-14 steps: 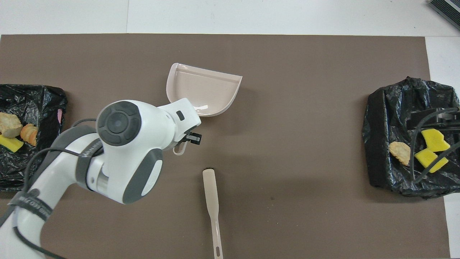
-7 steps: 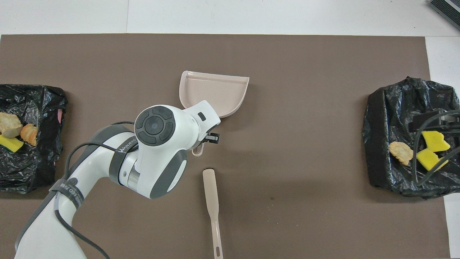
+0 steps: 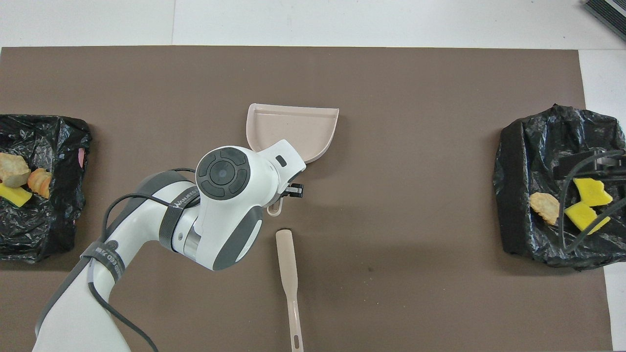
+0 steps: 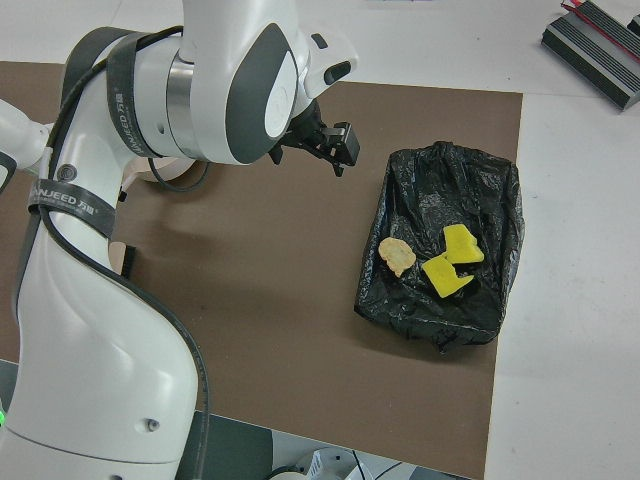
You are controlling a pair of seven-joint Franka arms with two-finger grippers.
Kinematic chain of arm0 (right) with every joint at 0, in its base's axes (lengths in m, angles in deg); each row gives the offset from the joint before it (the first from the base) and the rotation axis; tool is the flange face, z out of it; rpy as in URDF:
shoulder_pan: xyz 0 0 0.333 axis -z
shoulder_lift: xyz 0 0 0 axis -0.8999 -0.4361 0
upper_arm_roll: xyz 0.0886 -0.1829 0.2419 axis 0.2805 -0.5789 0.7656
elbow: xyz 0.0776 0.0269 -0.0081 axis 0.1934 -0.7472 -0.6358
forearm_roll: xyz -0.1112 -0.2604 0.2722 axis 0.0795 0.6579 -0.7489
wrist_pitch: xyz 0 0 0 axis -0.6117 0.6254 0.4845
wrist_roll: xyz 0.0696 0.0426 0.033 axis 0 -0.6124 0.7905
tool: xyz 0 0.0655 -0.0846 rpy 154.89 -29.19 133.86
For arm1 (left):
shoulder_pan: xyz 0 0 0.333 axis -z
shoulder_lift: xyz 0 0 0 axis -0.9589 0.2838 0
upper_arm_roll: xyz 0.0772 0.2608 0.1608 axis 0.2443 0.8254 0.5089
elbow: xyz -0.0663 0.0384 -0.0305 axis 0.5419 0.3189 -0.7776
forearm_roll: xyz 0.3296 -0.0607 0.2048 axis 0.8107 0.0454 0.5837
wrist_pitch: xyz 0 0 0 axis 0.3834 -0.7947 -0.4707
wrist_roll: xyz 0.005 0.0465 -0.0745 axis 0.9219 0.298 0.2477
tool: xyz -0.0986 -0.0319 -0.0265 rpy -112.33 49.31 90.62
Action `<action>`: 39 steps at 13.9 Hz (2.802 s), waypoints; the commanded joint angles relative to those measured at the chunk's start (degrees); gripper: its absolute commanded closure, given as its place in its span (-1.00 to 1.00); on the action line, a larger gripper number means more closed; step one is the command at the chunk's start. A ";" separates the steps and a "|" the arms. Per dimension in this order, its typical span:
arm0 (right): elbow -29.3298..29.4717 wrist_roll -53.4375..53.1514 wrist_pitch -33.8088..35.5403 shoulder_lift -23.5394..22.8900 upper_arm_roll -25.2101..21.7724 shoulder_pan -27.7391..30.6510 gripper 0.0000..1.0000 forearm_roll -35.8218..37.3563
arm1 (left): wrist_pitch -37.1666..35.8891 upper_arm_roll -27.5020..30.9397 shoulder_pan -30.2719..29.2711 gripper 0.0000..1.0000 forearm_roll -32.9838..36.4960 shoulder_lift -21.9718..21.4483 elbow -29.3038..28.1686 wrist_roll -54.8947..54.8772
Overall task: Sweep and dump trash in bin
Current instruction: 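Set the dustpan down and withdraw the left gripper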
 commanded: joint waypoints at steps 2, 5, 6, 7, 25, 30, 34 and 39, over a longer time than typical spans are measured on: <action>-1.36 0.53 0.14 1.35 0.40 0.65 -1.00 -0.89 | 0.55 1.06 1.19 1.00 -0.23 0.19 -0.12 1.99; -1.36 0.62 0.14 1.35 0.40 0.65 -1.00 -0.89 | 1.17 1.06 1.19 0.55 -0.67 0.10 -0.73 6.01; -1.36 0.62 0.14 1.35 0.40 0.65 -1.00 -0.89 | 1.17 1.06 1.19 0.53 -0.67 0.10 -0.73 7.42; -1.36 0.53 0.14 1.35 0.40 0.65 -1.00 -0.89 | 1.17 1.06 1.19 0.53 -0.67 0.10 -0.82 7.53; -1.36 0.62 0.14 1.35 0.40 0.65 -1.00 -0.89 | 1.79 1.06 0.83 -0.84 -1.20 0.10 -1.00 10.43; -1.36 0.62 0.14 1.35 0.40 0.65 -1.00 -0.89 | -5.57 2.37 -2.05 -1.00 -0.67 -1.65 3.47 9.73; -1.36 0.53 0.14 1.35 0.40 0.65 -1.00 -0.89 | -14.35 2.46 -10.91 -1.00 -0.49 -9.98 3.57 5.44; -1.36 0.53 0.14 1.35 0.40 0.65 -1.00 -0.89 | -24.92 2.55 -19.55 -1.00 -0.49 -16.24 3.57 -8.80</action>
